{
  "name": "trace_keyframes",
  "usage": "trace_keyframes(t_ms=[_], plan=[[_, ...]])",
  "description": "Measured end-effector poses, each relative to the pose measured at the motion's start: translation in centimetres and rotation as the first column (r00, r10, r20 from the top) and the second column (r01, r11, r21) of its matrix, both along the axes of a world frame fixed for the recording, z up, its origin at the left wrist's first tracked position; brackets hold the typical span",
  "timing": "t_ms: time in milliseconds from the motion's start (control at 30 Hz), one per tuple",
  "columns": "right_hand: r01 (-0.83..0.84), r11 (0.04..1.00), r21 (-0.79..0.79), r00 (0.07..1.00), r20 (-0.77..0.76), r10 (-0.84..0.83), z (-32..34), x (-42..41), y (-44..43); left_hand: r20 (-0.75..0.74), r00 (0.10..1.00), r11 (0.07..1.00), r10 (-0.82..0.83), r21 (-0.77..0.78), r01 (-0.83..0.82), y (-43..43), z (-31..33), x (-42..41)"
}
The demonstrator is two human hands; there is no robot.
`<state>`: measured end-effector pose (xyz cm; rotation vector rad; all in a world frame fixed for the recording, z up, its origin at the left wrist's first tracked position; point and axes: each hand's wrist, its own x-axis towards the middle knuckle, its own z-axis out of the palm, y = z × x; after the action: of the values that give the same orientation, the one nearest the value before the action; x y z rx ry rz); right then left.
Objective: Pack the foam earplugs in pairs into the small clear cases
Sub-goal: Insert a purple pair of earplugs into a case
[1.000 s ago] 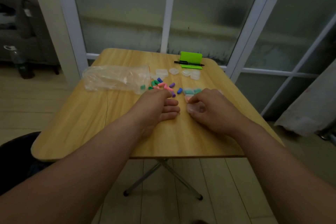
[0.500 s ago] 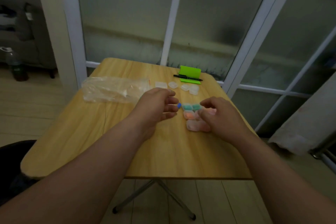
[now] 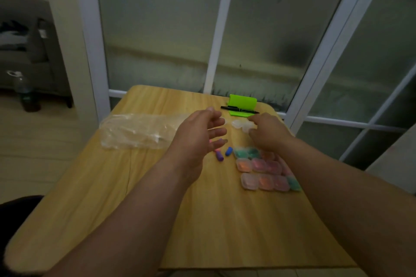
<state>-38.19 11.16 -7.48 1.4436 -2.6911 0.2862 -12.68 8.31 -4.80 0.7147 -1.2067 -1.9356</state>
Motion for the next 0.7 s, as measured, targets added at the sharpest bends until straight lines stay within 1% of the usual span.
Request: trace_keyframes(t_ms=[67,200,367,567,633,700], plan=[[0.001,0.999,0.046,1.000,-0.025,0.000,-0.4,-0.2,-0.6,-0.011,1.000,1.000,0.005,0.013,-0.005,-0.3,-0.1,0.1],[0.011,1.000,-0.001,0.999,-0.052,-0.011,-0.8,0.0,-0.8,-0.015,1.000,1.000,0.009,0.027,-0.009,-0.5,-0.1,0.2],[0.009,1.000,0.004,0.999,-0.043,-0.009,-0.6,0.1,-1.3,0.015,1.000,0.999,-0.026,0.022,0.025,0.0,-0.5,0.2],[0.029,0.996,0.082,0.999,0.020,-0.030,0.0,0.6,-1.8,0.043,0.997,0.998,-0.057,0.031,0.055,0.4,-0.5,0.7],[0.026,0.998,0.063,0.999,0.039,-0.028,0.3,0.9,-1.5,0.051,0.996,0.997,-0.072,0.040,0.070,0.6,-0.4,0.9],[0.009,1.000,0.006,0.997,0.074,-0.009,0.7,1.7,-1.2,0.072,0.995,0.997,-0.075,0.036,0.073,0.7,-0.6,1.1]])
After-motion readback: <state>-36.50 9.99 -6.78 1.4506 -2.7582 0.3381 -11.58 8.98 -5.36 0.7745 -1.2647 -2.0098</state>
